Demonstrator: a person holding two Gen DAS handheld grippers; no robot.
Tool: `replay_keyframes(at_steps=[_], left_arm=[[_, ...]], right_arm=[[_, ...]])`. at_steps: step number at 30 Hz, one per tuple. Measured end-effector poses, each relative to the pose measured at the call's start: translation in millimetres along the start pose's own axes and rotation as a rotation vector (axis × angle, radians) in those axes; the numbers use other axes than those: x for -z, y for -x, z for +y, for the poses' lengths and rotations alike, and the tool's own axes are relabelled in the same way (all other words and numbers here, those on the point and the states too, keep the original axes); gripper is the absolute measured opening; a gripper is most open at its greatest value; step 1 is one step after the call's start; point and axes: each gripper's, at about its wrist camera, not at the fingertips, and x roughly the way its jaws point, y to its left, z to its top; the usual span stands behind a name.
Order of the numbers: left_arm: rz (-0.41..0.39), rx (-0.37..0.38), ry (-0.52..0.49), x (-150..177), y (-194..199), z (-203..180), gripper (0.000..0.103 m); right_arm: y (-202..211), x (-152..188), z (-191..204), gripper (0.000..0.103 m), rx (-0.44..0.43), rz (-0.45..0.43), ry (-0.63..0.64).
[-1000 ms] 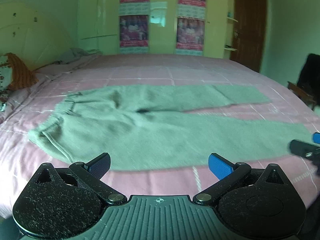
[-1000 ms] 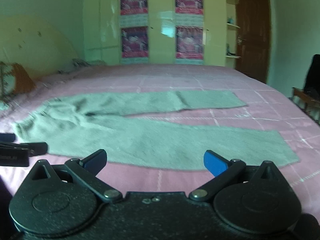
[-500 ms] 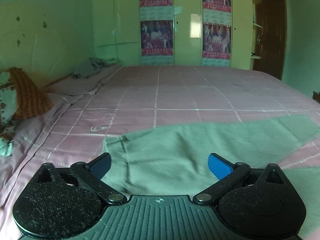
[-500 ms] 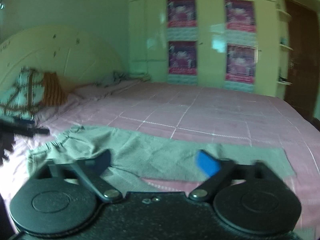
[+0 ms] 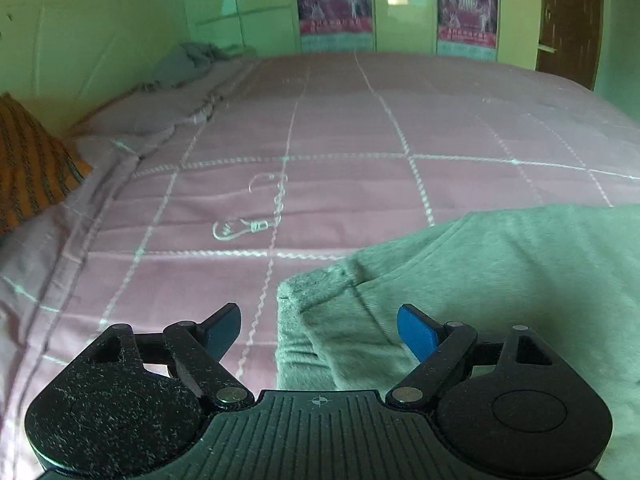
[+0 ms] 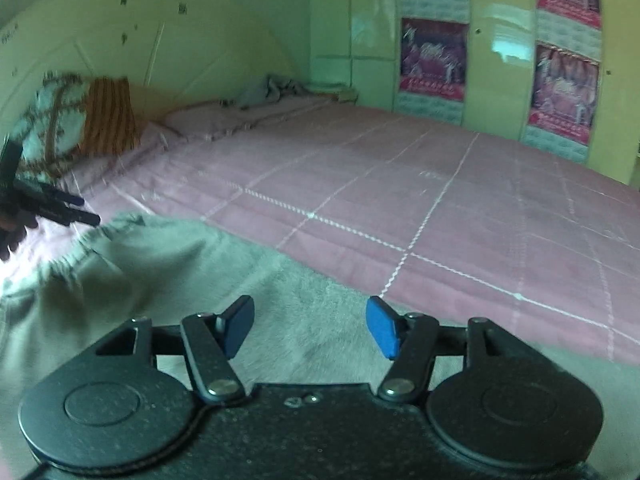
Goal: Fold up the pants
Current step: 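Reach both tools to the pant leg cuffs and close on them, then lift the cuffs with both tools and fold them toward the waistband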
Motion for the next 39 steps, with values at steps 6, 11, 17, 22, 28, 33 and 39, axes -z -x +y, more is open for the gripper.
replay_keyframes(at_steps=[6,11,17,22,28,33,39], left_arm=[[0.049,0.054,0.069,4.4,-38.0,20.0,0.085],[0.045,0.118,0.185,10.2,-61.2,31.6,0.085],[0.045,0.162,0.171,13.2,-72.0,29.9,0.070],[0.057,0.225,0.179,6.5,-75.2,30.4,0.036],[-0.084,0.255,0.186,13.6,-43.8,29.4,0.017],[-0.300,0.333,0.226,35.2,23.8,44.4,0.016],[-0.382,0.354,0.179,89.8,100.5,43.5,0.017]], right_arm=[[-62.7,-0.1,-11.0,0.060,0.020,0.069,0.064],[-98.8,2.1,-20.8,0.061,0.047,0.111,0.123],[-129.2,11.4,-30.3,0.073,0.055,0.190,0.204],[-134.2,8.0,-40.8,0.053,-0.019,0.228,0.155],[-123.5,5.5,-38.3,0.007,-0.011,0.194,0.122],[-61.0,4.5,-20.3,0.007,0.010,0.042,0.159],[45.0,25.4,17.8,0.006,0.013,-0.093,0.234]])
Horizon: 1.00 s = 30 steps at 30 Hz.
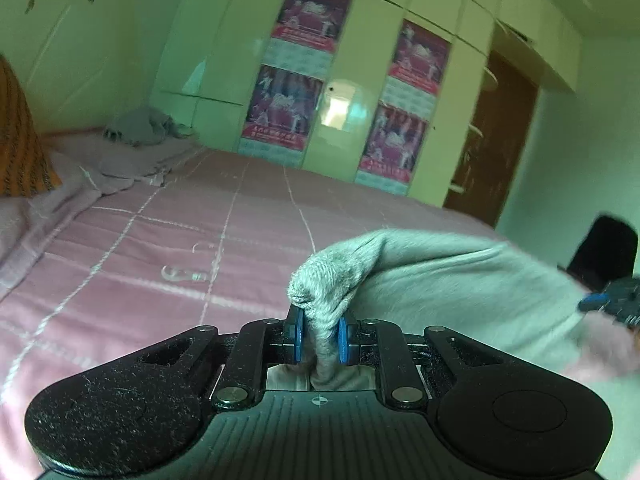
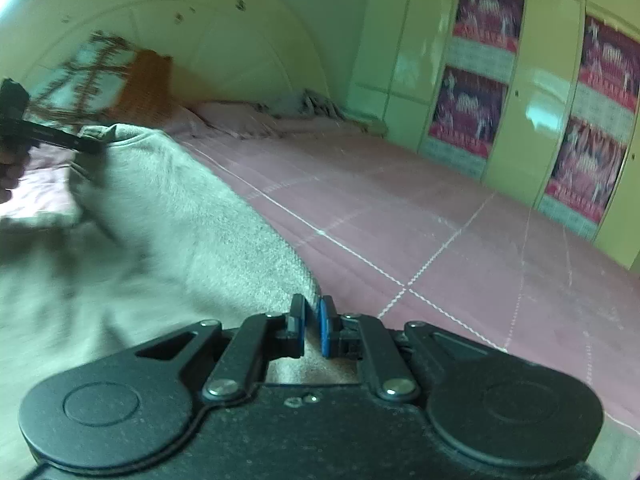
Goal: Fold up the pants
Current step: 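Lift the cuffs with both tools and fold them toward the waistband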
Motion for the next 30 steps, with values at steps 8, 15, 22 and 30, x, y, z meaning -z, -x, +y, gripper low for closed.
replay_keyframes(at_steps=[8,15,22,30], left_arm=[[0.171,-0.104,0.022,71.4,47.7,-10.7,0.016],[0.206,-0.204,0.050,82.3,93.4,-19.6,0.020],[0.132,-0.264,0.251,83.2,143.5,-19.7,0.089],[0.185,-0.063,0.541,89.6,103.9,-22.3,0.058]], right_arm=[[59.6,67.4,70.2,0.000,-0.050,0.106,-0.031],[66.5,82.7,88.0,0.027,-0.007,0.167,-0.196],[105.6,94.9,88.2,0.027,0.002,0.103,-0.346],[88.0,116.2,53.5,0.042,-0.023,0.063,-0.756]])
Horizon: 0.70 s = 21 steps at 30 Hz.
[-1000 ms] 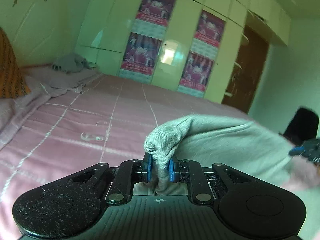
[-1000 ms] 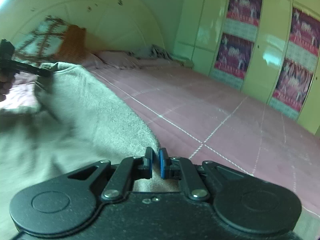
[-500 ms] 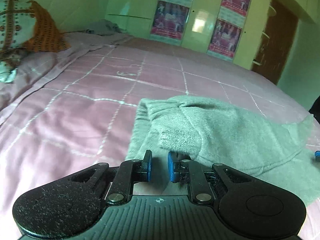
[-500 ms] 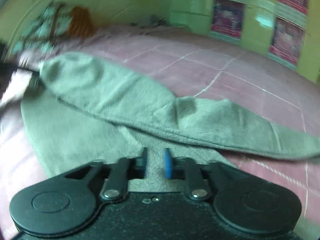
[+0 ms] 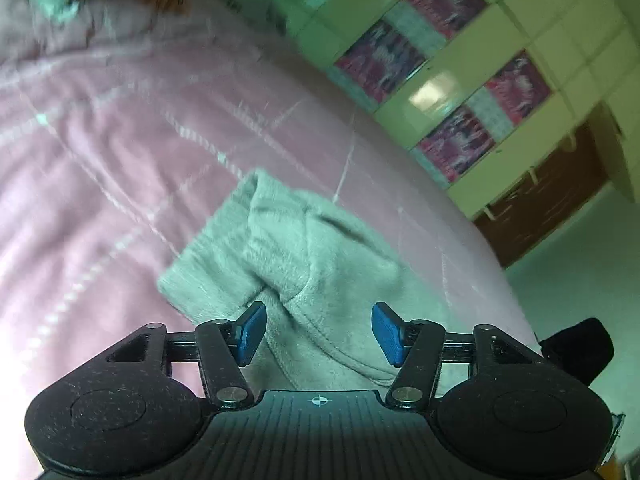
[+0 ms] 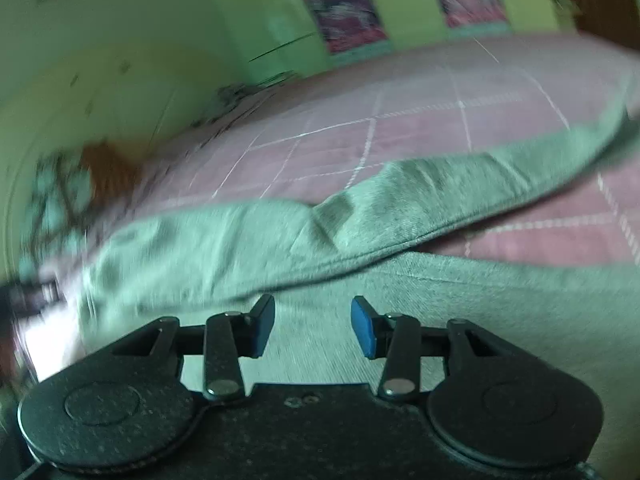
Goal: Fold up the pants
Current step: 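Lift the cuffs with both tools and fold them toward the waistband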
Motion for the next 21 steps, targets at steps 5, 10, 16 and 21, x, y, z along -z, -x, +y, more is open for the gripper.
replay_keyframes(at_steps=[5,10,16,21], left_arm=[[0.033,0.023,0.115,-6.5,-40.1,13.0,0.059],[0.019,0.024,0.142,-14.8,-60.3,11.8,0.059],[0.021,-0.004,0.143,-24.2,-68.4,12.2,0.026],[-0.059,0.098,0.112,-43.3,-28.2,5.8,0.023]], right_arm=[[-31.1,-12.5,-28.6,0.047,-0.004,-0.007,-0.215],[-65.1,-22.1,-60.4,0.048,0.003,0.009,-0.405],[-85.0,-25.1,-80.5,0.005,0.028,0.007,-0.477],[-21.0,-18.4,-34.4,0.004,-0.044,-0.126,-0.267]])
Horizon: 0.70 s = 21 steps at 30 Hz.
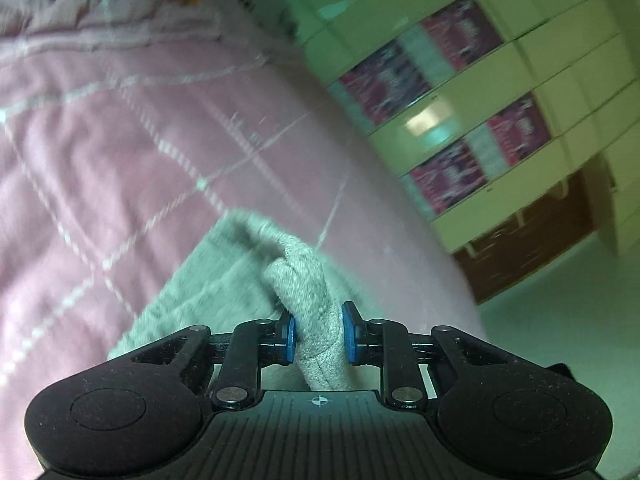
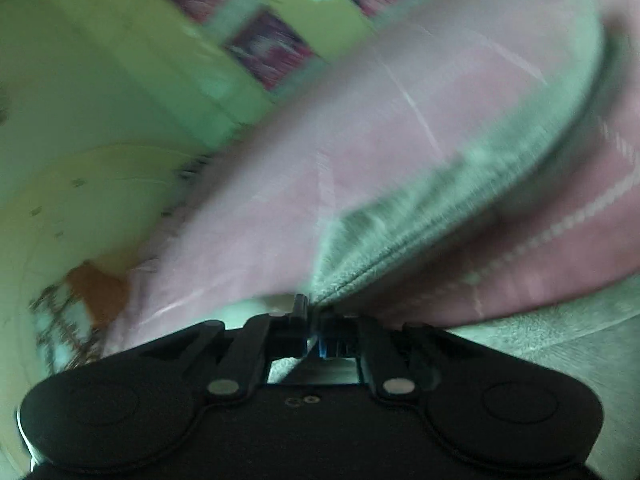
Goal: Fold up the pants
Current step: 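Lift the cuffs with both tools and fold them toward the waistband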
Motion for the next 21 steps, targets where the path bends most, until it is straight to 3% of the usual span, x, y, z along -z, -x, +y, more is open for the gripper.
replay_keyframes(at_steps=[3,6,9,13,16,19,21], left_arm=[[0.058,-0.024,-0.031,-1.7,17.8,8.6,0.023],[0.193,-0.158,-0.035,11.9,3.1,31.0,0.023],[0.171,-0.159,0.014,15.4,1.0,36.5,0.023],[0.153,-0.168,-0.036,10.4,7.0,19.9,0.023],[0.128,-0.142,-0.064,5.5,21.7,12.4,0.023],[0.150,-0.208,-0.114,7.8,19.6,13.5,0.023],[0.155,-0.238,-0.115,10.7,11.7,18.4,0.023]], right_arm=[[51.2,21.1,20.0,0.004,-0.044,-0.029,0.081],[70.4,56.1,21.4,0.007,-0.014,0.036,0.170],[43.4,95.4,-8.0,0.007,0.086,0.209,0.106],[46.0,102.5,-17.3,0.007,0.067,0.161,0.028],[51.8,94.1,-1.6,0.006,0.048,0.145,0.061],[71.1,97.9,0.7,0.006,0.018,0.128,0.065],[69.3,110.2,-5.1,0.006,0.028,0.161,0.065]])
